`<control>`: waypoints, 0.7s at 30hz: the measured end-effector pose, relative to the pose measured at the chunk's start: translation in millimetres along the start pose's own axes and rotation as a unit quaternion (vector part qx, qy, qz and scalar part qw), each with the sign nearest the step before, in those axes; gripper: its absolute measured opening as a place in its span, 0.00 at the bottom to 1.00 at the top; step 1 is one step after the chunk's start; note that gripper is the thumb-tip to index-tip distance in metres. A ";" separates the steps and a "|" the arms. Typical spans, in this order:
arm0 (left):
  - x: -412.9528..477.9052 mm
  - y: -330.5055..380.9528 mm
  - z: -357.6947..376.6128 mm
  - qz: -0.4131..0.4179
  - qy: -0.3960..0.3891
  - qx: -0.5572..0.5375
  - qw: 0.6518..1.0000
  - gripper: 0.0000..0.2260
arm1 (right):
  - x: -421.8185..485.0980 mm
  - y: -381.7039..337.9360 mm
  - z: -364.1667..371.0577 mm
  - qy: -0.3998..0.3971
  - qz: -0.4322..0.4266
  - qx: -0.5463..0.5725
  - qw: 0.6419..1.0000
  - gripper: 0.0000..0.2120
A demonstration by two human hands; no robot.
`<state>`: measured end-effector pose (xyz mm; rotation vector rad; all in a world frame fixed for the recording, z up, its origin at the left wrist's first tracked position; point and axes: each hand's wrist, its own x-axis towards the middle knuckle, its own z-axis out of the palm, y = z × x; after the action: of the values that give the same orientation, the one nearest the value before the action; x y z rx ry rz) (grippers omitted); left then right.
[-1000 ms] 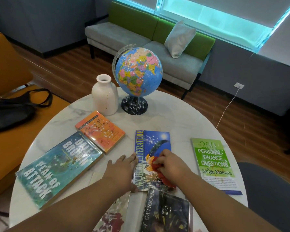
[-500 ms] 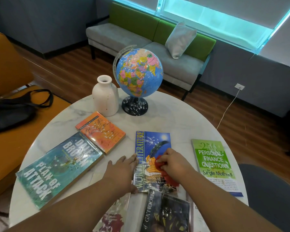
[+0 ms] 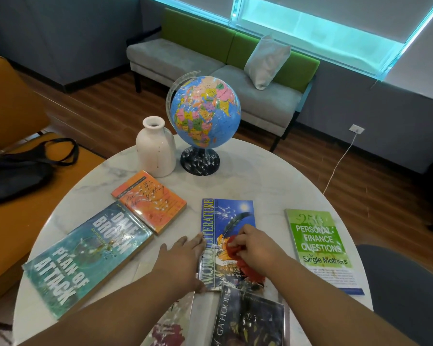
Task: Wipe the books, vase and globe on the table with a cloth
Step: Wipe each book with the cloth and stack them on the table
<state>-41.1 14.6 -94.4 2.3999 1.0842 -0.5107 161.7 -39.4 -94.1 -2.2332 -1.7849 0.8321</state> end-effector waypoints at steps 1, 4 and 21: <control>0.1 0.1 -0.3 0.000 0.001 0.001 1.000 0.47 | 1.6 -0.1 -0.9 0.012 0.004 0.000 1.000 0.09; 0.5 0.6 0.2 -0.002 0.000 0.005 1.000 0.48 | 1.3 -6.0 1.7 0.030 -0.029 -0.047 0.998 0.09; 0.6 0.2 -0.6 -0.003 -0.004 0.001 1.000 0.48 | 12.3 -10.6 -1.6 0.012 -0.030 -0.105 0.994 0.14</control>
<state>-40.5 15.2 -94.2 2.3945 1.0876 -0.5239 155.2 -24.6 -91.8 -2.2898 -2.0009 0.6302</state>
